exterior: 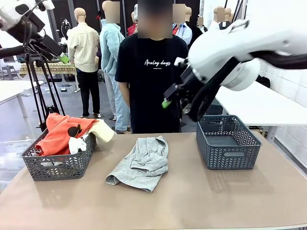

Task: Sort the tops and bottoms.
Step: Lift clothes from the center of the table with your right hand.

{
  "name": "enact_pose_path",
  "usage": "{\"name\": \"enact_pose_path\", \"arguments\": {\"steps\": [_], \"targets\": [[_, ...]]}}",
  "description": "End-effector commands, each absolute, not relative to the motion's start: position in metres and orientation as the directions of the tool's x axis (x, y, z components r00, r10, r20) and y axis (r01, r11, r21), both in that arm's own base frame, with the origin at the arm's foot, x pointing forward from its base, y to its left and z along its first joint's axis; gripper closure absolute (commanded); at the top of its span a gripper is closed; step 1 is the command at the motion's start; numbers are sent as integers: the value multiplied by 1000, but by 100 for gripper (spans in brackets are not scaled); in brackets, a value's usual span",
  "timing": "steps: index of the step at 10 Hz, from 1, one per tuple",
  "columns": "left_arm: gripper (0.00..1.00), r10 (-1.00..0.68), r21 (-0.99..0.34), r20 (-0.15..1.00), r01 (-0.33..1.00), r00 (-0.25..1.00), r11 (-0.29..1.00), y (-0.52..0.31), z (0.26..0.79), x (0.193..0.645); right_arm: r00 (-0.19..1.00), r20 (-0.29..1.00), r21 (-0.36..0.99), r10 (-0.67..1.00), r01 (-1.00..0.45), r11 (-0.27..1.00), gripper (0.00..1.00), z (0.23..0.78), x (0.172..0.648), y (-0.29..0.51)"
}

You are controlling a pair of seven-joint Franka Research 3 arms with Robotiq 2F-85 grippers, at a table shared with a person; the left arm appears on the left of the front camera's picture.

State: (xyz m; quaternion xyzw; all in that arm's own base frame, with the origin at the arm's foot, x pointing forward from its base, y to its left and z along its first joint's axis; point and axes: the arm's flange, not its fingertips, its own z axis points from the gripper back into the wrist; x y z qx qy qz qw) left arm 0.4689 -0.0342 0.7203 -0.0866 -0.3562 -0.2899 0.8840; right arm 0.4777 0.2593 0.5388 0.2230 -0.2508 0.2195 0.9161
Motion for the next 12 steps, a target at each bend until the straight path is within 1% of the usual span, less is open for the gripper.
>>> {"name": "enact_pose_path", "arguments": {"steps": [1, 2, 4, 5, 6, 7, 11, 12], "targets": [[0, -451, 53, 676, 572, 583, 818, -33, 721, 468, 816, 505, 277, 283, -463, 842, 0, 511, 511, 316], [0, -451, 53, 676, 572, 583, 818, -33, 721, 468, 818, 495, 243, 294, -455, 857, 0, 502, 518, 344], [0, -451, 53, 676, 572, 583, 818, -33, 721, 468, 786, 552, 233, 277, -465, 854, 0, 478, 532, 389], [0, -451, 53, 676, 572, 583, 818, -33, 721, 468, 784, 566, 191, 255, -425, 885, 0, 463, 541, 401], [0, -451, 53, 676, 572, 583, 818, -33, 721, 468, 803, 494, 180, 332, -469, 865, 0, 456, 550, 400], [0, -451, 53, 676, 572, 583, 818, -33, 721, 468, 789, 540, 235, 293, -476, 848, 0, 464, 527, 382], [0, -451, 53, 676, 572, 583, 818, -33, 721, 468, 789, 540, 235, 293, -476, 848, 0, 464, 527, 382], [0, -451, 53, 676, 572, 583, 818, -33, 721, 468, 778, 552, 217, 301, -482, 849, 0, 466, 535, 391]]}}
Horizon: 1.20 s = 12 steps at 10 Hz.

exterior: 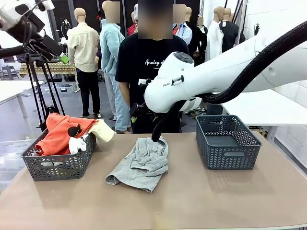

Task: Sort the tops and bottoms.
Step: Lift clothes from the center of the table with your right hand.

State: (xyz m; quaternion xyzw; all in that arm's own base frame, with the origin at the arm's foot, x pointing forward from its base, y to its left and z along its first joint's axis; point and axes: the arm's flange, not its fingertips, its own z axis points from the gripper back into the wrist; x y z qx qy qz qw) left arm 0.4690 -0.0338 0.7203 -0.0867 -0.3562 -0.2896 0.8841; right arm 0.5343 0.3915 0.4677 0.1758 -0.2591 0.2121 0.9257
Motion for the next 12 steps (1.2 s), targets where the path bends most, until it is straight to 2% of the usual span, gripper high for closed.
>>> {"name": "enact_pose_path", "arguments": {"steps": [1, 4, 5, 7, 9, 12], "targets": [[0, -451, 53, 676, 572, 583, 818, -33, 721, 468, 804, 519, 190, 291, -440, 878, 0, 471, 530, 409], [0, -451, 53, 676, 572, 583, 818, -33, 721, 468, 926, 311, 142, 214, -268, 953, 0, 446, 532, 433], [0, -451, 53, 676, 572, 583, 818, -33, 721, 468, 942, 252, 119, 223, -259, 958, 0, 432, 538, 442], [0, -451, 53, 676, 572, 583, 818, -33, 721, 468, 941, 208, 51, 266, -282, 958, 0, 407, 543, 464], [0, -451, 53, 676, 572, 583, 818, -33, 721, 468, 962, 97, 30, 257, -261, 965, 0, 359, 543, 467], [0, -451, 53, 676, 572, 583, 818, -33, 721, 468, 969, 76, -39, 235, -233, 972, 0, 351, 539, 452]]}}
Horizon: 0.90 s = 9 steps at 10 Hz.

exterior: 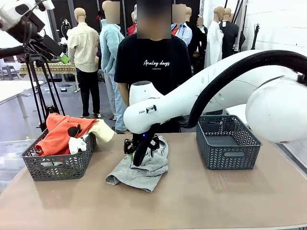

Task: Sort the tops and bottoms.
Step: Lift clothes from the center of the table with your right hand.

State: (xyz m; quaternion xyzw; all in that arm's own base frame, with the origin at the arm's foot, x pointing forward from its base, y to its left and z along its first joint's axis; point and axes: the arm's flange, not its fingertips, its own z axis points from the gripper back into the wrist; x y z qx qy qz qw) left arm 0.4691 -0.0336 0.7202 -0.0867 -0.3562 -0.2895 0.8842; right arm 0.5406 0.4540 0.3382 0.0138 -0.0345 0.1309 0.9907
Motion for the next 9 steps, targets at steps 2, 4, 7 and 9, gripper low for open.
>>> {"name": "enact_pose_path", "arguments": {"steps": [2, 4, 7, 9], "targets": [[0, -451, 53, 676, 572, 583, 818, -33, 721, 468, 943, 40, -27, 331, -330, 944, 0, 338, 539, 443], [0, -451, 53, 676, 572, 583, 818, -33, 721, 468, 910, 173, 4, 376, -382, 924, 0, 337, 540, 437], [0, -451, 53, 676, 572, 583, 818, -33, 721, 468, 901, 146, -17, 408, -411, 912, 0, 328, 543, 436], [0, -451, 53, 676, 572, 583, 818, -33, 721, 468, 889, 126, -28, 440, -440, 898, 0, 323, 549, 436]]}}
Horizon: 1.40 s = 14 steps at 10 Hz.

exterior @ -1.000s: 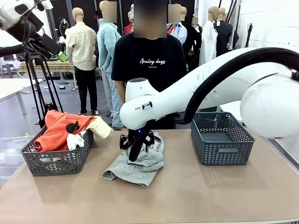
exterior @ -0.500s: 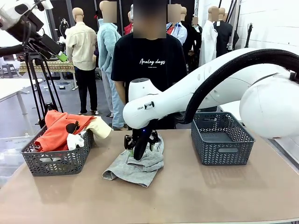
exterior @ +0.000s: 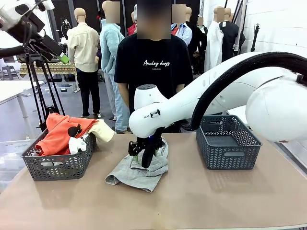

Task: Sort the tops and bottoms.
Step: Lift clothes from the center of the table with your right hand.

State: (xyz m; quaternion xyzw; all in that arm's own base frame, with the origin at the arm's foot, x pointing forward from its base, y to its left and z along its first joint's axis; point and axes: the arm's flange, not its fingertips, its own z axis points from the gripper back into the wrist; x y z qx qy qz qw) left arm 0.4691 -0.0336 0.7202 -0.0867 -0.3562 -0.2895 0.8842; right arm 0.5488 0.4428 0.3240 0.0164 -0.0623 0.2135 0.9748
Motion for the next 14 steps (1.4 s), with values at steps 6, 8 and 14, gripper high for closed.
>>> {"name": "enact_pose_path", "arguments": {"steps": [6, 8, 14], "targets": [[0, -451, 53, 676, 572, 583, 818, -33, 721, 468, 873, -10, -44, 488, -488, 872, 0, 314, 558, 449], [0, -451, 53, 676, 572, 583, 818, -33, 721, 468, 862, -33, -42, 506, -507, 861, 0, 309, 557, 450], [0, -451, 53, 676, 572, 583, 818, -33, 721, 468, 877, -9, -73, 480, -479, 875, 100, 324, 548, 447]]}}
